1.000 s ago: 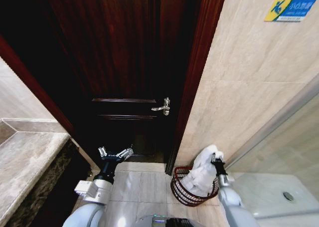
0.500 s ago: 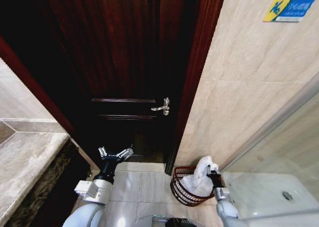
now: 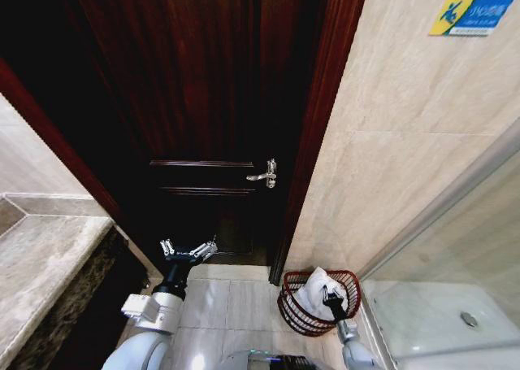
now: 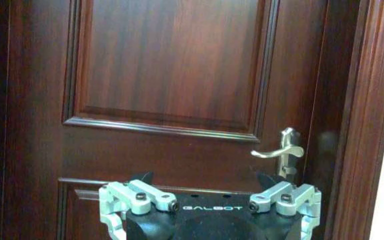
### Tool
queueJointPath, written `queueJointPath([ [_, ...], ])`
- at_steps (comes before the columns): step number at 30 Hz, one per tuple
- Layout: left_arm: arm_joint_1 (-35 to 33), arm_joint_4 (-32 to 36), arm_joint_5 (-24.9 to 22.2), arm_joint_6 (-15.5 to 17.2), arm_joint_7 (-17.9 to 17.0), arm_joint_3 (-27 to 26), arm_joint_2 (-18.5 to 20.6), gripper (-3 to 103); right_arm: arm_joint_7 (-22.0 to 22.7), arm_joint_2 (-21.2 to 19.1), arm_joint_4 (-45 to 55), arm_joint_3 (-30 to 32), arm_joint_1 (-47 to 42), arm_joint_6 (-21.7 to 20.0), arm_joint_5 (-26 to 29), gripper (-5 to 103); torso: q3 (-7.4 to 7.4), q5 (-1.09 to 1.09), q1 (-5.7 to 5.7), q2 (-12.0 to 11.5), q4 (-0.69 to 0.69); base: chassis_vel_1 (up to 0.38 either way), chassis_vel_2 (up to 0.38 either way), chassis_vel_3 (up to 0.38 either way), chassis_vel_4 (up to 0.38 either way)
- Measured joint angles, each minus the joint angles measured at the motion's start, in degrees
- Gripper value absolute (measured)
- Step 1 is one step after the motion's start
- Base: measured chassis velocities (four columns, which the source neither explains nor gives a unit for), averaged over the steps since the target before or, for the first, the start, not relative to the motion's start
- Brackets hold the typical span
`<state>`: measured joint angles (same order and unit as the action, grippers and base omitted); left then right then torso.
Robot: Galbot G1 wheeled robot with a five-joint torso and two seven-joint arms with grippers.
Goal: Discard the used towel into the hamper.
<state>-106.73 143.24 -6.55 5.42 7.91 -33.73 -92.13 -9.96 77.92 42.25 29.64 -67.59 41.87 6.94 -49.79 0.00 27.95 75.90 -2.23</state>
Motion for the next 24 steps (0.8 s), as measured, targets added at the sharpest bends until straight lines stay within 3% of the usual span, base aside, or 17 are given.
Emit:
queueJointPath([
  [8,0.0,0.0,0.0,0.0,0.0,0.0,0.0,100,-4.0,0.0,-5.3,-0.8,3.2,-5.6,8.9,4,0.0,0.0,0.0,0.0,0.0,0.0,0.0,0.0,0.0],
  [18,0.0,0.0,0.0,0.0,0.0,0.0,0.0,100,-6.5,0.2,-11.2,0.4,6.3,-8.1,9.6,4,0.0,0.0,0.0,0.0,0.0,0.0,0.0,0.0,0.0],
  [20,0.0,0.0,0.0,0.0,0.0,0.0,0.0,100,-8.2,0.1,-11.9,0.6,6.9,-9.3,9.3,4,0.0,0.0,0.0,0.0,0.0,0.0,0.0,0.0,0.0],
  [21,0.0,0.0,0.0,0.0,0.0,0.0,0.0,100,-11.2,-0.1,-13.5,0.8,8.1,-10.5,8.4,4,0.0,0.0,0.0,0.0,0.0,0.0,0.0,0.0,0.0],
  [24,0.0,0.0,0.0,0.0,0.0,0.0,0.0,100,-12.9,-0.3,-15.4,1.0,9.3,-11.5,7.0,4,0.0,0.0,0.0,0.0,0.0,0.0,0.0,0.0,0.0],
])
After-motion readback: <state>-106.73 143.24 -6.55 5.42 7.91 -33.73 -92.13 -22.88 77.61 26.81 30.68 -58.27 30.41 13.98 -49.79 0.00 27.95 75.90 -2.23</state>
